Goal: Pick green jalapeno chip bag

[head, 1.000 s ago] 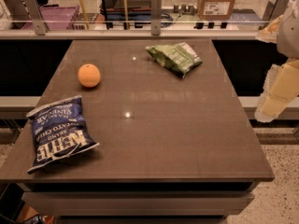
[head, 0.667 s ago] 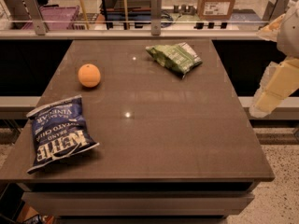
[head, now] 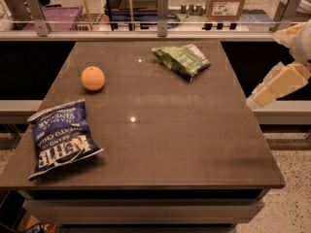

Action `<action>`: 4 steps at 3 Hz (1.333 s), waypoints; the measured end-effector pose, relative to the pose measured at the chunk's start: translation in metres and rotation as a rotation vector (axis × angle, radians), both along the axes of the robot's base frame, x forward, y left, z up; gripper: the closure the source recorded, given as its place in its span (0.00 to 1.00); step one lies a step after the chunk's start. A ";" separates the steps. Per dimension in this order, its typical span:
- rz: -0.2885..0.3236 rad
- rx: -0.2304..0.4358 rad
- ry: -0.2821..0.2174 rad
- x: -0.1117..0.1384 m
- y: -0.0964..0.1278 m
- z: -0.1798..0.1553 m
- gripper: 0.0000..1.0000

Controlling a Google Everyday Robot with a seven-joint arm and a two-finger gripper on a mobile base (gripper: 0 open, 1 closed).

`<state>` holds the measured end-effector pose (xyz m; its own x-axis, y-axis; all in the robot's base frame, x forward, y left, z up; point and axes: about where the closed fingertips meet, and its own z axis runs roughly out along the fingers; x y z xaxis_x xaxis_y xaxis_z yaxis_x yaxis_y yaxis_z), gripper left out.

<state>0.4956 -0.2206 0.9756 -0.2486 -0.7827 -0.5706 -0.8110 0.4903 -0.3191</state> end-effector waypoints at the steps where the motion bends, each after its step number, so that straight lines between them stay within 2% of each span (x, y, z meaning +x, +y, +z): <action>1: -0.044 0.153 -0.069 0.030 -0.006 -0.017 0.00; 2: -0.066 0.266 -0.139 0.059 -0.007 -0.024 0.00; 3: -0.097 0.373 -0.213 0.086 0.001 -0.027 0.00; 4: -0.097 0.373 -0.213 0.086 0.001 -0.027 0.00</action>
Offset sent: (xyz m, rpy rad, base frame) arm 0.0947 -0.0166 -0.0317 0.4049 -0.2263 -0.0990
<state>0.5812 -0.2200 0.9490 -0.1575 -0.4918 -0.8563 -0.6908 0.6745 -0.2603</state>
